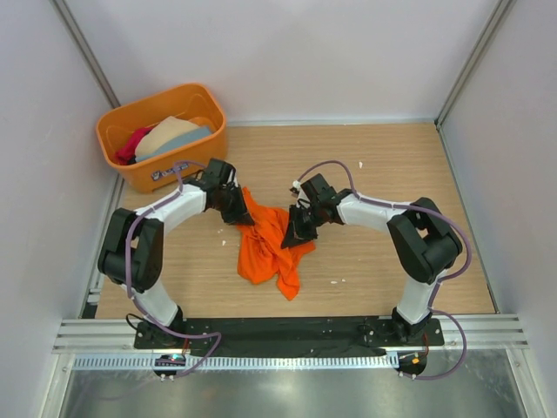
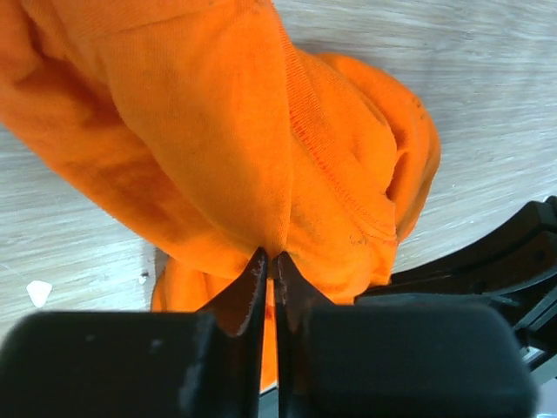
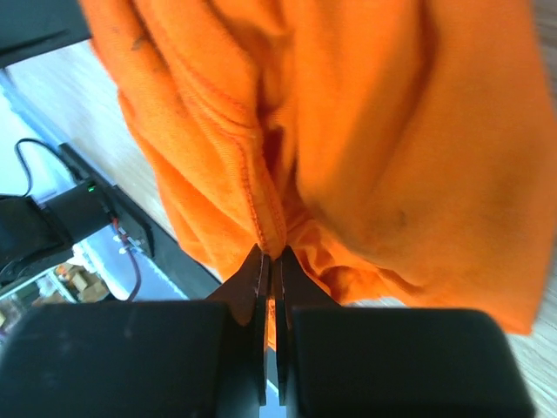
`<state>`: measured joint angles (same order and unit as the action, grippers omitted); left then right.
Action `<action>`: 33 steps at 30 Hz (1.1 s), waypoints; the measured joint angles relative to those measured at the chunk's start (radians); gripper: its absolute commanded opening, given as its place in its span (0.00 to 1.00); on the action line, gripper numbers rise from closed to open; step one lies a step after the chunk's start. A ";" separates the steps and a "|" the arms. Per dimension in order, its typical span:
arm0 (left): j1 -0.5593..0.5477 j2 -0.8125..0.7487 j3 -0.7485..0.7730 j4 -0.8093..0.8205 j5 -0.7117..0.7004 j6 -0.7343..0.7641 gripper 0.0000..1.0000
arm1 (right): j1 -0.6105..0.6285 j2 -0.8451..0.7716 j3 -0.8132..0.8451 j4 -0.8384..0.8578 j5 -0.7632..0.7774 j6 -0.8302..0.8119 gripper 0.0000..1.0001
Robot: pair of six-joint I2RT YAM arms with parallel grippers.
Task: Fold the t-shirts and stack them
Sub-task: Flatten the tshirt out
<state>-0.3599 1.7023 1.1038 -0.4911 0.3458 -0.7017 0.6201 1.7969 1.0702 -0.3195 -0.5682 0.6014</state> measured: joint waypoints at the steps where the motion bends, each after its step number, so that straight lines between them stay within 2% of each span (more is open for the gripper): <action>1: 0.000 -0.003 -0.005 0.002 -0.004 -0.002 0.00 | 0.000 0.000 0.004 -0.013 0.011 -0.003 0.01; 7: 0.000 -0.087 -0.039 -0.013 -0.057 -0.004 0.00 | -0.034 -0.009 0.045 -0.128 0.113 -0.048 0.01; 11: 0.000 -0.166 0.005 -0.096 -0.138 0.013 0.00 | -0.087 -0.056 0.130 -0.278 0.265 -0.108 0.01; 17: 0.000 -0.363 0.275 -0.278 -0.357 0.114 0.00 | -0.132 -0.246 0.417 -0.494 0.577 -0.195 0.01; 23: 0.000 -0.575 0.519 -0.366 -0.560 0.191 0.00 | -0.131 -0.489 0.664 -0.614 0.724 -0.206 0.01; 27: 0.000 -0.697 0.639 -0.407 -0.655 0.256 0.00 | -0.131 -0.645 0.721 -0.647 0.681 -0.213 0.01; 33: -0.030 -0.799 0.803 -0.418 -0.761 0.369 0.00 | -0.129 -0.814 0.696 -0.655 0.291 -0.174 0.01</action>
<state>-0.3901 0.9031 1.9064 -0.9089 -0.4152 -0.3332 0.4915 0.9829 1.7664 -0.9749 -0.2768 0.4271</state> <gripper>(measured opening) 0.005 0.053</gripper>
